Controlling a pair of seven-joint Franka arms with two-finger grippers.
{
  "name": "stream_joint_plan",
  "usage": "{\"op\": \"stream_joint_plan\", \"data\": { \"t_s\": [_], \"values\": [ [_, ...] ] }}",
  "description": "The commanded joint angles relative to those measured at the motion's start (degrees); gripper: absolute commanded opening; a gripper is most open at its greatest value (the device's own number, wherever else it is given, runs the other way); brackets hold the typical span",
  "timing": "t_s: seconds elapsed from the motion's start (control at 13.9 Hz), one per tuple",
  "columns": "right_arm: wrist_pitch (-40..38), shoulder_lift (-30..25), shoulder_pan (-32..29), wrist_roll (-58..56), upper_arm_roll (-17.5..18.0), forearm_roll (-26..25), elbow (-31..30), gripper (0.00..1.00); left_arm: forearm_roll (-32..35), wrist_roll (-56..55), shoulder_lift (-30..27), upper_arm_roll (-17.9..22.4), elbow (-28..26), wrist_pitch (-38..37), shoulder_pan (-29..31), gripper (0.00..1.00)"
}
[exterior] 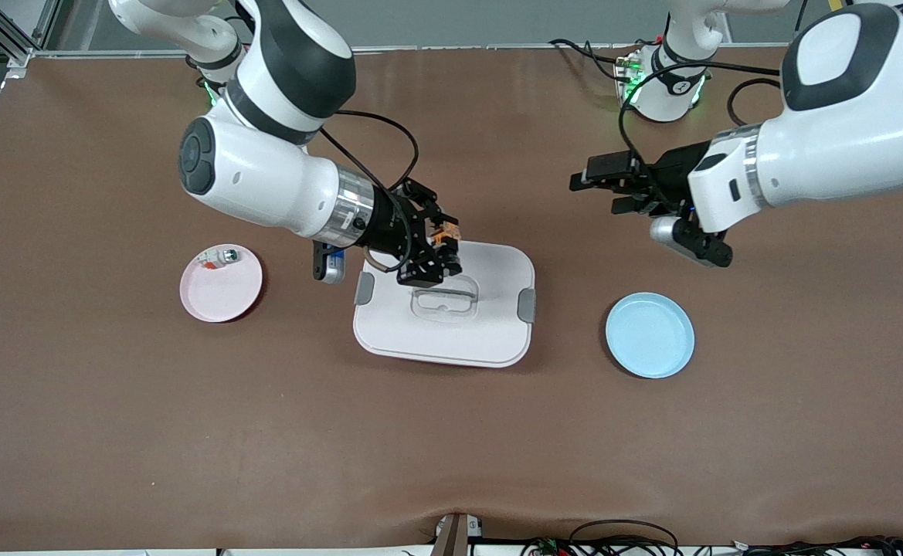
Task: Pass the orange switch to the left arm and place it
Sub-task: 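Carry the switch over the box toward the left gripper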
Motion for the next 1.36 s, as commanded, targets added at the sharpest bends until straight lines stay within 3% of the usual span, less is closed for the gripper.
{"op": "stream_joint_plan", "data": {
  "t_s": [0.0,0.72,1.29],
  "values": [
    [0.7,4.0,1.9,5.2,-0.5,1.1,6.5,0.00,-2.6,-1.0,1.4,-1.6,-0.1,2.6,0.2,1.00],
    [7.6,7.8,7.7,11.3,-0.9,0.6,7.5,0.00,-5.1,-1.0,4.0,-2.6,0.1,11.4,-3.2,1.00],
    [7.7,7.8,7.7,12.6,-0.9,0.6,8.5,0.00,-5.7,3.7,6.1,-2.5,-0.2,10.5,-1.8,1.00]
  ]
}}
